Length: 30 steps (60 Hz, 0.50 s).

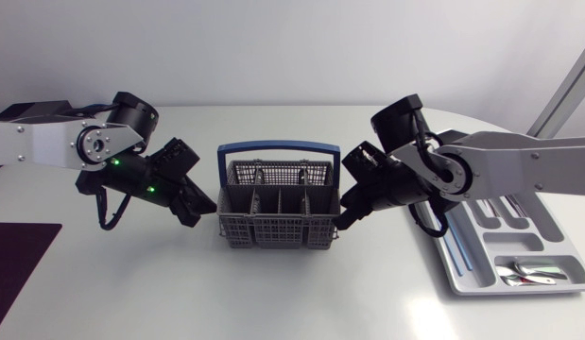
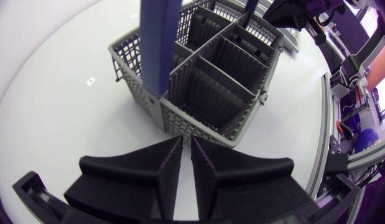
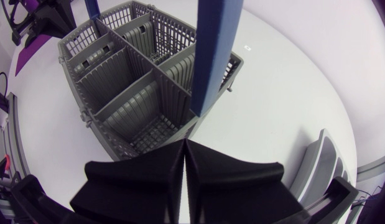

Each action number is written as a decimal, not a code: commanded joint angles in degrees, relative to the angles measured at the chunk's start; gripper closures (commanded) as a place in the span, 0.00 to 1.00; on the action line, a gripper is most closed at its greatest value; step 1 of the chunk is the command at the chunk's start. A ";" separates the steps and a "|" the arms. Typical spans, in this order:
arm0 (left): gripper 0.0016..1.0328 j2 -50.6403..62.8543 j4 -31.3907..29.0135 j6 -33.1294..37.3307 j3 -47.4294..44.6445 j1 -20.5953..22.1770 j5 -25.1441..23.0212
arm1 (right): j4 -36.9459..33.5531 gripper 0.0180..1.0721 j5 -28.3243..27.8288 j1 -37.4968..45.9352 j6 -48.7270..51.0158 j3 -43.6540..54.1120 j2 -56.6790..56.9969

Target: Sort the cutlery from the basket into the organizer compartments.

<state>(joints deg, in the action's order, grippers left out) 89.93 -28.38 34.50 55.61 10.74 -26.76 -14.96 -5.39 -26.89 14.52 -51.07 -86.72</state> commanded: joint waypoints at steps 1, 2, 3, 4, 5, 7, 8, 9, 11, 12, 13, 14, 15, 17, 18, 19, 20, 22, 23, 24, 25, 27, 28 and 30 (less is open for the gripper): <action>0.85 -0.81 0.26 -0.66 1.16 -0.99 -0.57 | 0.63 0.94 1.52 -0.09 -1.08 1.50 1.73; 0.85 -0.99 0.26 -0.66 0.90 -0.99 -0.57 | 0.72 0.94 1.70 0.00 -1.08 1.59 1.82; 0.85 -0.99 0.26 -0.66 0.90 -0.99 -0.57 | 0.72 0.94 1.70 0.09 -1.08 1.67 1.90; 0.85 -1.07 0.26 -0.66 0.64 -0.99 -0.66 | 0.72 0.94 1.70 0.18 -1.08 1.67 1.90; 0.85 -1.16 0.26 -0.66 0.28 -0.90 -0.66 | 0.72 0.94 1.70 0.26 -1.08 1.67 1.90; 0.85 -1.16 0.26 -0.66 0.02 -0.64 -0.66 | 0.72 0.94 2.22 0.35 -1.08 1.76 1.90; 0.85 -1.16 0.26 -0.66 -0.16 -0.46 -0.66 | 0.81 0.94 2.75 0.26 -1.08 1.76 1.90; 0.85 -1.16 0.26 -0.66 -0.24 -0.46 -0.66 | 0.81 0.94 2.93 0.35 -1.08 1.85 1.90; 0.85 -1.42 0.26 -0.58 -0.51 -0.37 -0.66 | 0.81 0.94 3.28 0.44 -1.08 1.94 1.99; 0.85 -1.60 0.26 -0.58 -0.68 -0.37 -0.66 | 0.81 0.94 3.37 0.62 -1.08 2.03 2.17; 0.85 -1.69 0.26 -0.58 -0.68 -0.37 -0.66 | 0.81 0.94 3.37 0.79 -1.08 2.20 2.43; 0.85 -2.13 0.26 -0.49 -0.86 -0.55 -0.66 | 0.81 0.94 3.45 1.06 -1.08 2.29 2.69; 0.85 -2.83 0.26 -0.49 -1.03 -0.72 -0.66 | 0.81 0.94 3.72 1.41 -1.08 2.47 3.22; 0.85 -3.53 0.26 -0.49 -1.21 -1.07 -0.66 | 0.81 0.94 4.42 2.20 -1.08 2.82 4.01; 0.85 -4.59 0.26 -0.49 -1.47 -1.78 -0.66 | 0.81 0.94 4.68 2.64 -0.90 2.99 4.45; 0.85 -5.12 0.26 -0.49 -1.56 -2.13 -0.66 | 0.81 0.94 4.95 3.25 -0.64 3.17 5.07; 0.85 -5.99 0.26 -0.49 -1.74 -2.83 -0.66 | 0.81 0.94 5.04 3.87 -0.37 3.34 5.51; 0.84 -7.05 0.26 -0.49 -1.91 -3.54 -0.66 | 0.81 0.94 5.21 5.01 0.15 3.61 6.39; 0.84 -7.84 0.26 -0.49 -2.09 -4.06 -0.66 | 0.81 0.94 5.39 5.89 0.42 3.78 6.82; 0.84 -8.28 0.26 -0.49 -2.27 -4.33 -0.66 | 0.81 0.93 5.39 6.42 0.68 3.87 7.18; 0.83 -9.07 0.17 -0.49 -2.35 -4.85 -0.75 | 0.81 0.93 5.48 7.12 0.86 3.96 7.62; 0.80 -10.65 0.08 -0.49 -2.97 -5.65 -0.75 | 0.81 0.89 5.39 8.79 1.30 4.31 8.58; 0.80 -11.18 0.08 -0.49 -3.14 -5.91 -0.75 | 0.81 0.88 5.39 9.23 1.47 4.40 8.93; 0.78 -12.94 0.08 -0.40 -3.85 -6.79 -0.75 | 0.81 0.86 5.39 10.64 1.91 4.93 10.25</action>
<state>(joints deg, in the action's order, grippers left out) 80.90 -28.36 34.50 54.02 5.65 -26.81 -14.55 -0.56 -18.83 15.22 -48.49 -79.33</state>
